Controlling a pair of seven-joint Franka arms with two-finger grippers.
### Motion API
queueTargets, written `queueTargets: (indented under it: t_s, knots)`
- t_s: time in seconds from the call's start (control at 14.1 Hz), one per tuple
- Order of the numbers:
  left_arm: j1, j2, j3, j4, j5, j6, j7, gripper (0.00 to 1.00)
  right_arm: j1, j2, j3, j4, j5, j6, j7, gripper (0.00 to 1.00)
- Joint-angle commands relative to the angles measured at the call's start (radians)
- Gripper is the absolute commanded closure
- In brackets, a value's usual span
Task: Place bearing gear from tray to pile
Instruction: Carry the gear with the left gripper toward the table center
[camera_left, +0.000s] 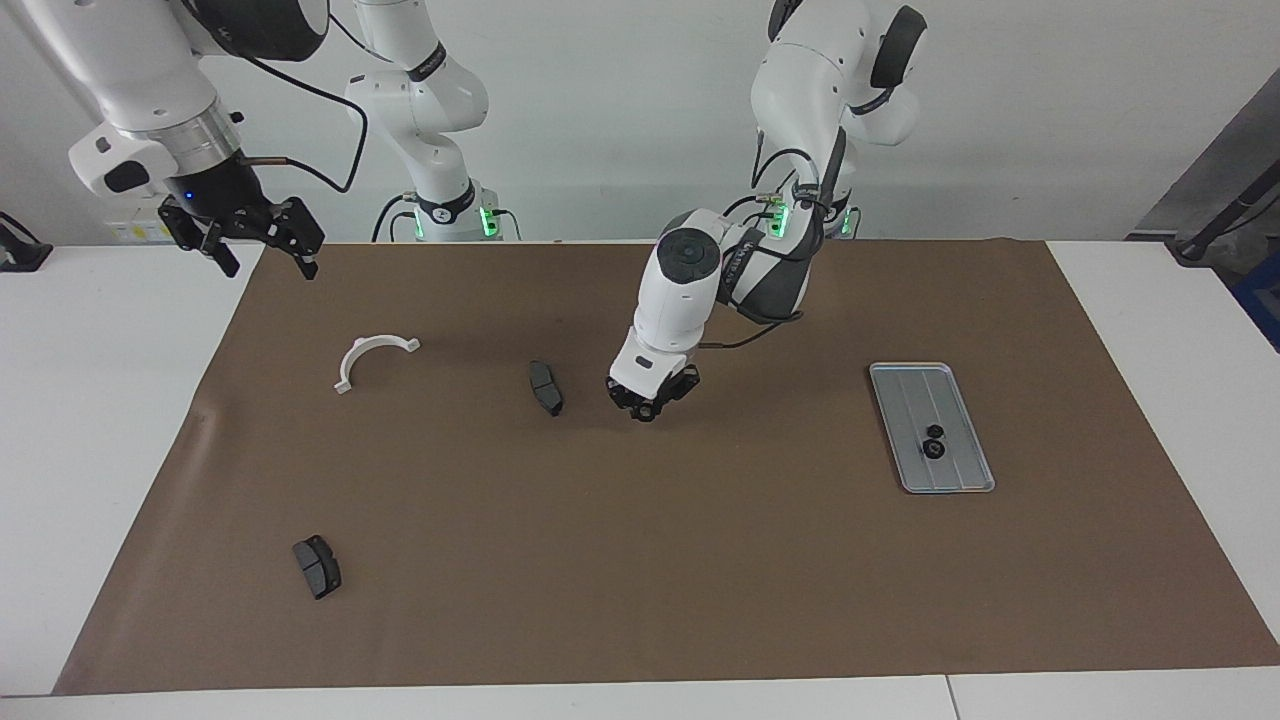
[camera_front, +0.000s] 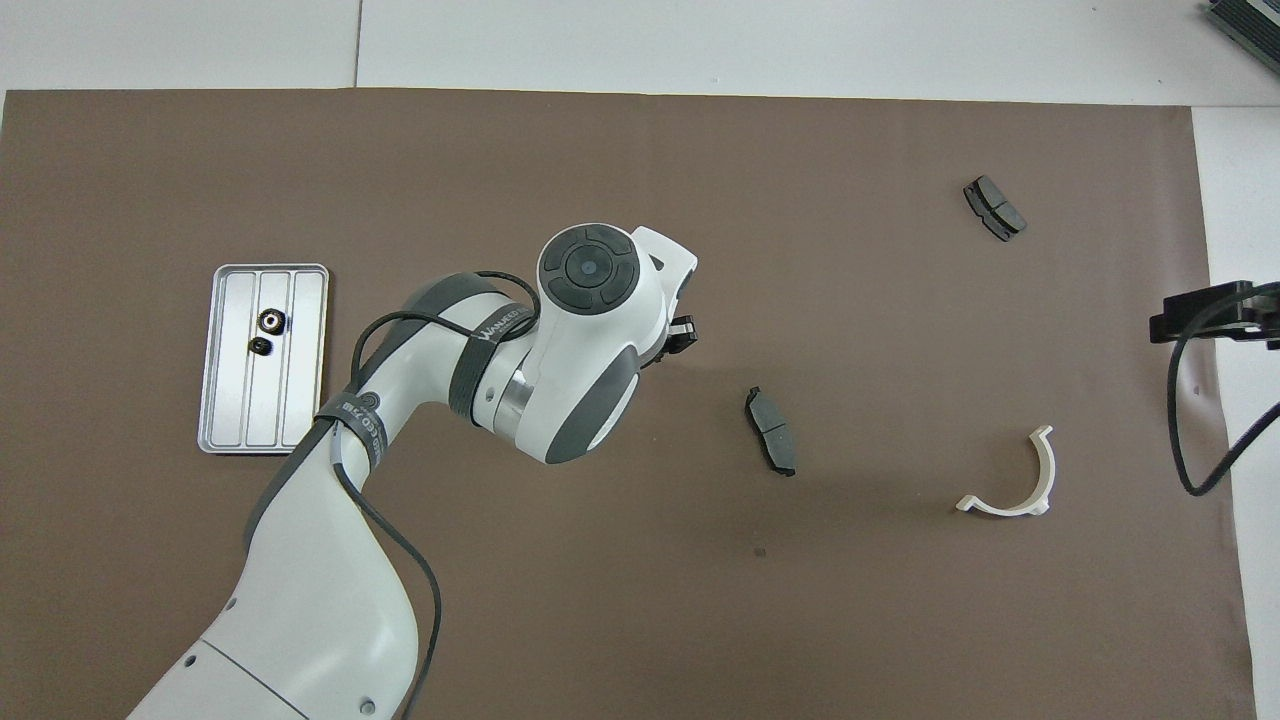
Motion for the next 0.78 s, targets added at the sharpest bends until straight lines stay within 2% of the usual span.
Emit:
queueTargets:
  t_s: [0.0,0.14,0.21,0.28,0.36,0.5,0.57,0.71]
  knots:
    - [-0.029,0.008,0.021,0.029,-0.002,-0.043,-0.013,0.99,0.006,0.011,0.006,-0.037,0.025,0.072,-0.001,0.0]
    - [-0.029,0.008,0.02,0.03,-0.002,-0.046,-0.013,0.72,0.017,0.043,0.009,-0.039,0.026,0.118,-0.001,0.0]
    - [-0.029,0.008,0.02,0.032,-0.004,-0.041,-0.013,0.51,0.04,0.064,0.009,-0.039,0.026,0.144,0.002,0.0]
    - [-0.029,0.008,0.02,0.035,0.001,-0.05,-0.012,0.35,0.057,0.086,0.009,-0.039,0.026,0.175,0.013,0.0]
    - [-0.029,0.008,0.021,0.035,0.002,-0.052,-0.012,0.25,0.073,0.104,0.009,-0.039,0.026,0.204,0.023,0.0]
    - [-0.026,0.008,0.023,0.035,0.005,-0.055,-0.012,0.13,0.08,0.136,0.009,-0.039,0.026,0.24,0.037,0.0]
    - [-0.017,0.007,0.026,0.036,0.007,-0.07,-0.004,0.14,0.092,0.15,0.009,-0.039,0.026,0.252,0.045,0.0]
    - [0.044,-0.003,0.027,0.039,0.005,-0.136,0.037,0.22,0.15,0.184,0.009,-0.037,0.026,0.282,0.13,0.0]
